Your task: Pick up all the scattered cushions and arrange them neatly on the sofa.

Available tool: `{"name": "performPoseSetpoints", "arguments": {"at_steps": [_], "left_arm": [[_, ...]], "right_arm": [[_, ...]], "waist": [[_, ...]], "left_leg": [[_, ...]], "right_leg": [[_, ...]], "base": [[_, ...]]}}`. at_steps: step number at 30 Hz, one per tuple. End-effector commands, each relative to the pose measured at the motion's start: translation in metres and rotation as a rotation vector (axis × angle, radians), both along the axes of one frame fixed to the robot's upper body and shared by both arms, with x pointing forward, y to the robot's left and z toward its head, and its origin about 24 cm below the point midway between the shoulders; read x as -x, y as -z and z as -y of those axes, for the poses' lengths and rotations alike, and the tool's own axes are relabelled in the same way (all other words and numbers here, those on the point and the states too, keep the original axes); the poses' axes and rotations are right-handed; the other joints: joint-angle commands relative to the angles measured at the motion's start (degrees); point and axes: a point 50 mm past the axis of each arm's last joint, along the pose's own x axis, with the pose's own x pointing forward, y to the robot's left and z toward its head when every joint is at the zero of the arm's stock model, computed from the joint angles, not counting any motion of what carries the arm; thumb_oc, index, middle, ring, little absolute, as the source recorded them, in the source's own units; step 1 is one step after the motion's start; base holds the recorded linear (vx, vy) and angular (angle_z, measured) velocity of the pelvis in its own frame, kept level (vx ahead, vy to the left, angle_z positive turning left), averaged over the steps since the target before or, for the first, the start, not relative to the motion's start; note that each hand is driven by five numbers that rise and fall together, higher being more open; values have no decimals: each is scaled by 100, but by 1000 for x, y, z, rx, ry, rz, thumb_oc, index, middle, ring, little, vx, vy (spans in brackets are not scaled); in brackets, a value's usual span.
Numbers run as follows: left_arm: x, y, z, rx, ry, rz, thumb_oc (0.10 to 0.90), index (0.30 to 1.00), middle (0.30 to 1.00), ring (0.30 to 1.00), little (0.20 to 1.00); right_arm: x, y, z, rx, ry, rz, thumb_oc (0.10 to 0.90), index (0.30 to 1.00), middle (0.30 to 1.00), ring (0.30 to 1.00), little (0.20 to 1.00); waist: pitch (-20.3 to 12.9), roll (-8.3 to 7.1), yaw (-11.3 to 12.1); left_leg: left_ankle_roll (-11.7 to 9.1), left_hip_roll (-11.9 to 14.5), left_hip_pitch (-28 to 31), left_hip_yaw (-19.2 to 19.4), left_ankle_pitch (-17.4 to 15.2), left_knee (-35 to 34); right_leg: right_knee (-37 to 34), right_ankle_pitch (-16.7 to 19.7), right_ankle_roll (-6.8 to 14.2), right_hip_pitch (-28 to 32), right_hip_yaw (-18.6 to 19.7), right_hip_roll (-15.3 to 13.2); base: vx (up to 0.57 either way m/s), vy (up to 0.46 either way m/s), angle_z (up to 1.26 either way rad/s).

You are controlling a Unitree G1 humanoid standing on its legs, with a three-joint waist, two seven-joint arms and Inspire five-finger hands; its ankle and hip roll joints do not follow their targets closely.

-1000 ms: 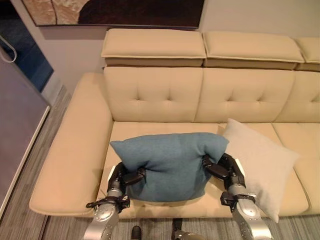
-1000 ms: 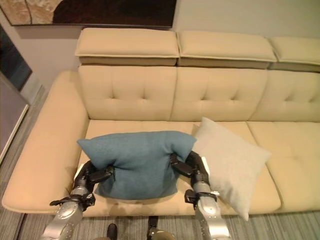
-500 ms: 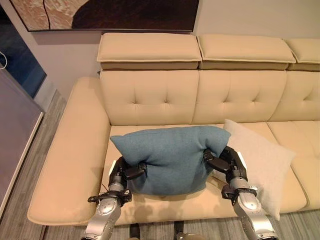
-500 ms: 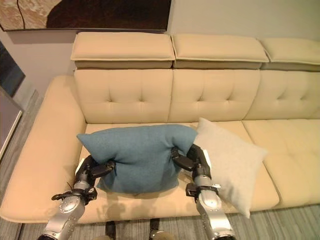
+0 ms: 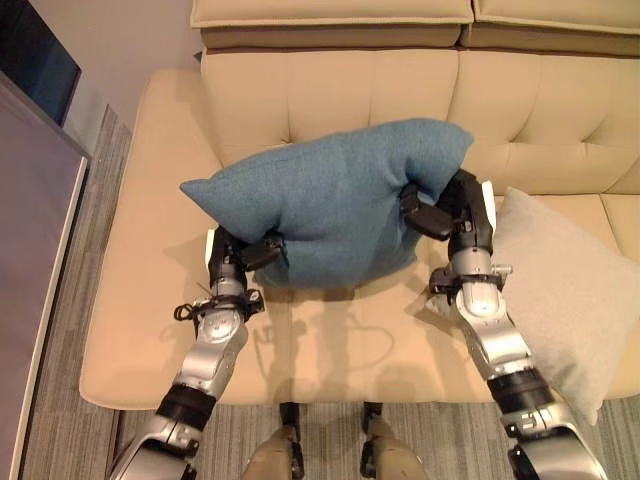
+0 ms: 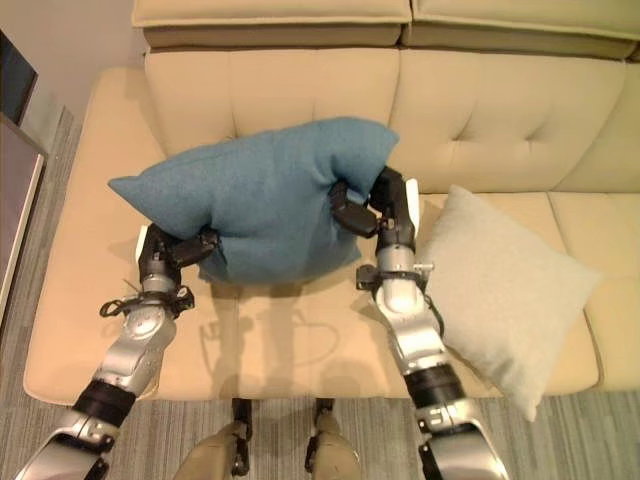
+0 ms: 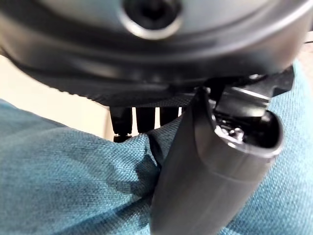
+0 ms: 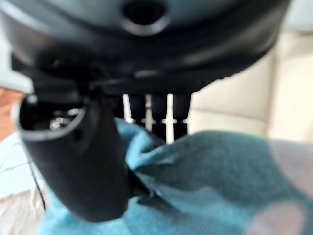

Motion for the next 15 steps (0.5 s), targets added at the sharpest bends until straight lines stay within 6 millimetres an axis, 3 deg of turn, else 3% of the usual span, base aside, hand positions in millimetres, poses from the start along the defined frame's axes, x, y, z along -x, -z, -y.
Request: {"name": "performPoseSetpoints", "arguments": {"at_steps": [1, 3, 7, 8, 13, 14, 15], "left_arm": [[5, -113, 54, -75, 181, 558, 400, 300, 300, 300, 300], [-4, -122, 56, -86, 146, 557, 400, 300, 300, 300, 300], [-8, -117, 54, -93, 135, 524, 400, 300, 300, 300, 300], [-10, -108, 53, -101, 138, 487, 400, 300, 300, 300, 300], [-17, -86, 44, -168, 128, 383, 400, 300, 300, 300, 300], [-19, -85, 40, -203, 120, 373, 447, 371, 371, 371, 371], [-20, -88, 36, -241, 103, 373, 687, 731, 731, 731, 731]], "right_arm": [[18, -76, -53, 39, -190, 399, 400, 300, 300, 300, 300], [10, -85, -58, 41, -177, 406, 400, 300, 300, 300, 300], [5, -76, -60, 21, -174, 361, 400, 300, 300, 300, 300], [1, -64, -59, 31, -167, 311, 400, 300, 300, 300, 300], [-2, -44, -57, 32, -159, 239, 400, 300, 300, 300, 300], [-2, -42, -56, 38, -155, 232, 400, 300, 300, 300, 300], [-1, -40, -54, 43, -147, 229, 402, 302, 302, 302, 302]], "waist": [[-177, -130, 37], [-107, -109, 26], [-63, -80, 7], [-19, -59, -7], [-12, -36, -70], [-29, -27, -81], [-37, -17, -97]], "left_leg": [[-174, 102, -186, 49, -361, 285], [-191, 113, -368, -3, -233, 212], [-201, 121, -501, -43, -148, 156], [-200, 130, -616, -71, -115, 166], [-191, 132, -882, -102, -124, 298], [-190, 138, -916, -102, -122, 313], [-193, 147, -955, -91, -113, 329]], "right_leg": [[799, -1117, 395, 329, 10, -155], [794, -1055, 384, 111, 0, -131], [812, -1020, 375, -81, 24, -111], [841, -1018, 354, -214, 40, -98], [946, -995, 322, -520, 82, -97], [955, -989, 321, -561, 90, -99], [957, -977, 327, -596, 92, -98]], "base": [[-59, -47, -10], [-63, -51, -6], [-12, -10, -1], [-16, -5, -4], [-26, -2, -3], [0, 0, 0], [0, 0, 0]]}}
